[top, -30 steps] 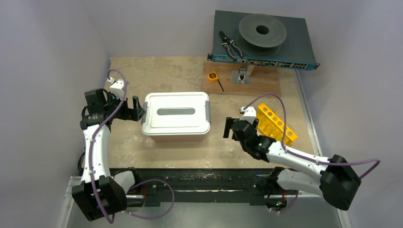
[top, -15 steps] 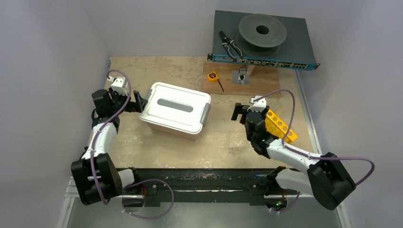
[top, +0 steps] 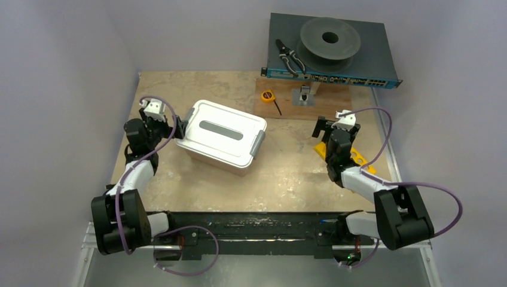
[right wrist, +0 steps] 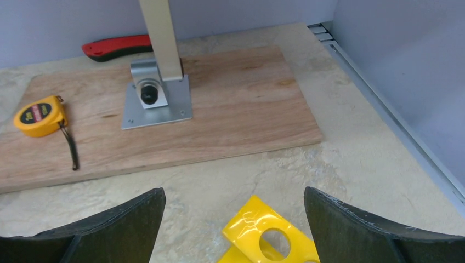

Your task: Organize the chemistry lab equipment

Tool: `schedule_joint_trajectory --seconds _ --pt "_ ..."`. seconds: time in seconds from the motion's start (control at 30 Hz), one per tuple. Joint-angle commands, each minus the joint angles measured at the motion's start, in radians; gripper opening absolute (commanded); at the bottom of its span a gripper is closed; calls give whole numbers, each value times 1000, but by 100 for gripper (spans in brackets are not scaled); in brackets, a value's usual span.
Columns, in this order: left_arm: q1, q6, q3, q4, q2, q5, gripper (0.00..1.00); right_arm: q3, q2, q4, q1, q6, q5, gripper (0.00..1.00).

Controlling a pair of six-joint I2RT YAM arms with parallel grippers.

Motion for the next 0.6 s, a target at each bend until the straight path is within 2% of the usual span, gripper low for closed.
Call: schedule_joint_trajectory --seconds 0.0,0.33,0.5,0.57 --pt "-33 17 -77 62 47 -81 100 1 63 177 -51 -70 -53 99" --pt "-59 -50 -95 144 61 -104 100 -27 209 381 -79 -131 -87 98" --pt "-65 -77 -140 301 112 -104 100 17 257 350 -117 -118 -144 98" --pt "-83 -61 -119 247 109 -137 100 0 248 364 -152 -95 -207 98"
